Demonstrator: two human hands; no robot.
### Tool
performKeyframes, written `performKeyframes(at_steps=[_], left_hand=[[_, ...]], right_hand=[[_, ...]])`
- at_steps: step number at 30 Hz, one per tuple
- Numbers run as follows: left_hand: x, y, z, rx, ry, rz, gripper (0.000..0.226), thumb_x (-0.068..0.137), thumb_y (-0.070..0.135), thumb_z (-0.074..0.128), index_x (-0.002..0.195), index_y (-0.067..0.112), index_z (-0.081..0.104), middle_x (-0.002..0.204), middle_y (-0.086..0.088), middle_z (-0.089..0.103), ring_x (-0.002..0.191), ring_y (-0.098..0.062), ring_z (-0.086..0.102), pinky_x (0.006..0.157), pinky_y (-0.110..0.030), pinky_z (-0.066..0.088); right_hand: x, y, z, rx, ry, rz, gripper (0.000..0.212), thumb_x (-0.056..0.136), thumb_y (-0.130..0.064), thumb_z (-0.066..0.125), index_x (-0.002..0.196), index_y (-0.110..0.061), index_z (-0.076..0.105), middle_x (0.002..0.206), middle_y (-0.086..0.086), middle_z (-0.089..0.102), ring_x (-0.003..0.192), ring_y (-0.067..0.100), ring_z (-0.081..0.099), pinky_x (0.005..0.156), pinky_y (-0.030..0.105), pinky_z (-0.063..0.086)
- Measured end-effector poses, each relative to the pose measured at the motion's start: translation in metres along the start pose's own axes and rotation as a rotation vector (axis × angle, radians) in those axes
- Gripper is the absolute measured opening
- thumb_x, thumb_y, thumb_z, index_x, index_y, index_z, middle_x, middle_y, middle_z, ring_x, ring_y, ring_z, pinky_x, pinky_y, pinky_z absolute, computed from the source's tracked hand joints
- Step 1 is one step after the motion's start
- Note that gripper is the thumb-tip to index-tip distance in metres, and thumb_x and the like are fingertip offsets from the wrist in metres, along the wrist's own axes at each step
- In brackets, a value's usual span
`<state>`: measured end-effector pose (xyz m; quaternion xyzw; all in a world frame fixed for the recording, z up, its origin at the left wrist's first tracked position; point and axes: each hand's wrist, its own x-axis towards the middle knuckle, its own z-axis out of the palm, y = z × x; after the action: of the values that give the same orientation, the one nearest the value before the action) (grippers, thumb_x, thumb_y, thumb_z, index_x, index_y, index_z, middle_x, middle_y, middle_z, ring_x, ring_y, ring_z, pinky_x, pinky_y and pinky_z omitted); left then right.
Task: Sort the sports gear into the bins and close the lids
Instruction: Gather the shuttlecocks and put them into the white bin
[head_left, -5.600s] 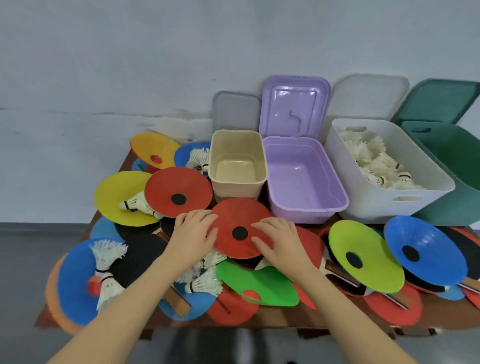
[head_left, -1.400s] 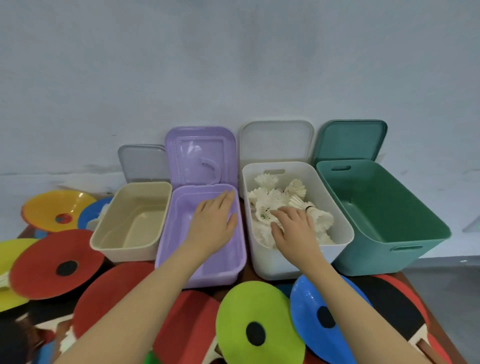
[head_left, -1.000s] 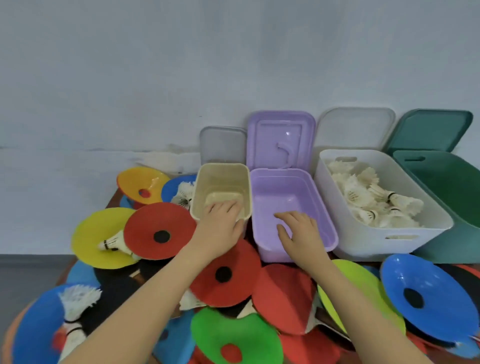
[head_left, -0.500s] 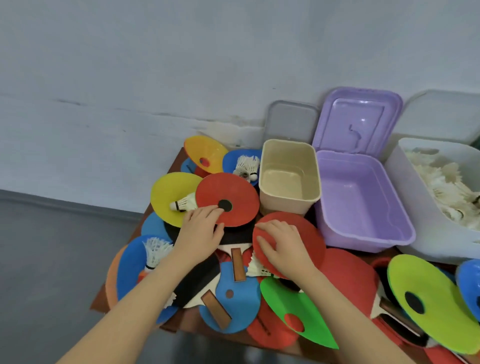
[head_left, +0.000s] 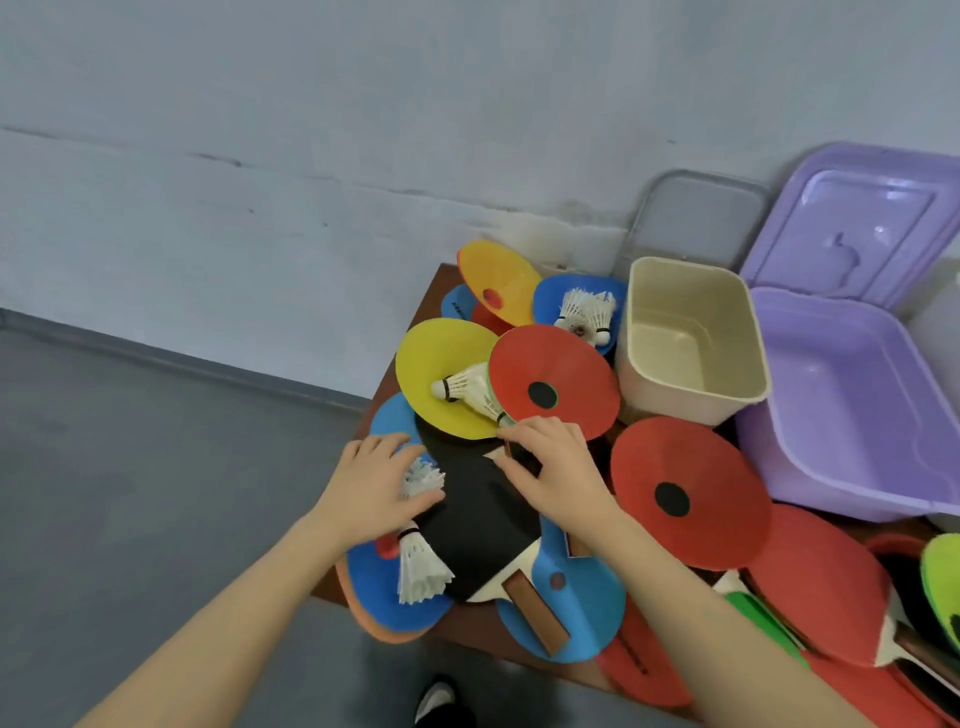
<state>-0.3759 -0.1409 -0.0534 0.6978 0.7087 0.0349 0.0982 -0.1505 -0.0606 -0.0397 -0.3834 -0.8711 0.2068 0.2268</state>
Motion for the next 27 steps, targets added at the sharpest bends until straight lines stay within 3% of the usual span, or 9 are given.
performKeyframes(at_steps=[2,5,8,13,15,18,20,24,27], left_hand=[[0.003,-0.013,0.000,0.013,-0.066,0.036,0.084,0.074,0.072,0.016,0.134,0.022,0.047,0.139,-0.003,0.045,0.124,-0.023,0.044,0.098,-0.038,0.033],[0.009,-0.026,0.006,0.017,-0.086,0.080,0.054,0.092,0.055,0.035,0.134,0.024,0.048,0.140,-0.001,0.044,0.124,-0.018,0.045,0.096,-0.035,0.033],[0.012,-0.033,0.011,-0.037,-0.062,0.101,0.035,0.096,0.041,0.043,0.123,0.026,0.059,0.137,0.000,0.048,0.121,-0.018,0.048,0.094,-0.035,0.034],[0.002,-0.047,0.018,-0.169,0.115,0.134,0.041,0.089,0.043,0.041,0.103,0.020,0.072,0.121,-0.003,0.062,0.104,-0.025,0.059,0.088,-0.038,0.038],[-0.003,-0.049,0.020,-0.211,0.173,0.156,0.047,0.087,0.047,0.037,0.099,0.019,0.073,0.116,-0.003,0.065,0.098,-0.024,0.062,0.084,-0.037,0.039],[-0.006,-0.047,0.021,-0.246,0.195,0.177,0.049,0.086,0.046,0.035,0.096,0.019,0.074,0.112,-0.003,0.066,0.094,-0.024,0.063,0.084,-0.037,0.039],[-0.006,-0.044,0.020,-0.255,0.215,0.199,0.047,0.086,0.044,0.036,0.095,0.018,0.074,0.111,-0.003,0.067,0.092,-0.023,0.063,0.083,-0.037,0.040],[-0.004,-0.039,0.015,-0.330,0.360,0.238,0.036,0.087,0.039,0.044,0.093,0.019,0.074,0.108,-0.001,0.067,0.089,-0.018,0.064,0.082,-0.032,0.038],[0.005,-0.033,0.005,-0.400,0.468,0.280,0.028,0.088,0.034,0.051,0.094,0.017,0.073,0.108,-0.001,0.067,0.090,-0.018,0.063,0.079,-0.038,0.046]], right_hand=[[-0.003,-0.013,0.016,0.028,-0.053,-0.011,0.039,0.085,-0.051,0.047,0.108,-0.024,0.064,0.097,-0.012,0.061,0.093,0.011,0.053,0.079,0.024,0.028],[-0.013,-0.033,0.040,-0.010,-0.155,0.036,0.052,0.079,-0.065,0.041,0.106,-0.026,0.063,0.095,-0.014,0.060,0.092,0.006,0.053,0.083,0.025,0.030],[-0.020,-0.048,0.061,-0.101,-0.209,0.104,0.065,0.072,-0.077,0.036,0.105,-0.028,0.061,0.095,-0.014,0.060,0.092,0.007,0.053,0.086,0.027,0.030],[-0.029,-0.065,0.087,-0.198,-0.293,0.167,0.081,0.065,-0.084,0.031,0.118,-0.027,0.054,0.104,-0.013,0.059,0.100,0.010,0.050,0.090,0.031,0.024],[-0.034,-0.070,0.095,-0.221,-0.323,0.187,0.074,0.067,-0.078,0.036,0.117,-0.026,0.054,0.105,-0.010,0.059,0.101,0.013,0.050,0.089,0.033,0.023],[-0.036,-0.078,0.100,-0.182,-0.346,0.237,0.039,0.080,-0.051,0.052,0.107,-0.024,0.057,0.098,-0.007,0.059,0.097,0.015,0.051,0.088,0.034,0.024],[-0.035,-0.083,0.099,-0.128,-0.368,0.240,0.028,0.083,-0.036,0.056,0.107,-0.022,0.057,0.097,-0.006,0.058,0.095,0.015,0.052,0.091,0.035,0.026],[-0.041,-0.081,0.090,0.097,-0.216,0.261,0.033,0.078,-0.026,0.064,0.111,-0.023,0.061,0.100,-0.007,0.057,0.094,0.011,0.055,0.089,0.036,0.039],[-0.042,-0.069,0.075,0.154,-0.022,0.236,0.037,0.074,-0.026,0.065,0.111,-0.021,0.064,0.099,-0.007,0.059,0.094,0.012,0.058,0.082,0.042,0.046]])
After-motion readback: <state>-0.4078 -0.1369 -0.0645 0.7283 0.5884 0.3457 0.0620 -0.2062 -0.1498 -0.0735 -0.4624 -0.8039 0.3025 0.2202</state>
